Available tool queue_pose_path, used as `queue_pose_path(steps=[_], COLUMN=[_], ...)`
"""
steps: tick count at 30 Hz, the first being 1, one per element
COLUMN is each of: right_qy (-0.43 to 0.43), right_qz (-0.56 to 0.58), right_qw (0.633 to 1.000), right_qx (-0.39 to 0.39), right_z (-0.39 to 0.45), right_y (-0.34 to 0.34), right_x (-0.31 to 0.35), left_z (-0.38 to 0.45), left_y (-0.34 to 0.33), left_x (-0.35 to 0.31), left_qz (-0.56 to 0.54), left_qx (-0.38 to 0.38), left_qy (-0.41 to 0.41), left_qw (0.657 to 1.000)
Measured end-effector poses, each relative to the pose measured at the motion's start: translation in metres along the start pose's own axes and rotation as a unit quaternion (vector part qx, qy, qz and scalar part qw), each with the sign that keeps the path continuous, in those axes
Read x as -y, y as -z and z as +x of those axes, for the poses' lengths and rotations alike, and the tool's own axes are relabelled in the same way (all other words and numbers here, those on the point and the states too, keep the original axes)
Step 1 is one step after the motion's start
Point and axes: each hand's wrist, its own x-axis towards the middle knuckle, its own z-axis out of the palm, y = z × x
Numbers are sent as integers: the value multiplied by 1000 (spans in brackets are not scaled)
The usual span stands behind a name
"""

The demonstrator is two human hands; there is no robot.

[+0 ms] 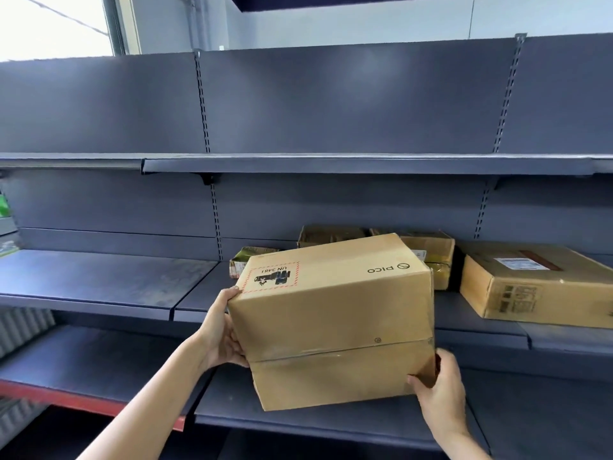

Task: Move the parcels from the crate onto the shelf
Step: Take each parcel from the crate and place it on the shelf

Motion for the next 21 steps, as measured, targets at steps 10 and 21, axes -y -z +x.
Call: queue_pose_path(steps=[10,21], right_qy=[-19,-45], right_qz=[98,67], right_qw=[991,994], right_qx=[87,75], right_z=[24,58], right_y=[25,44], right_x=[32,85], left_z=[4,3], left_y=[14,-12], left_x=[23,33], left_qz=[-30,-7], left_qx=[16,26], left_qy=[-18,-36], left_qw=[999,999])
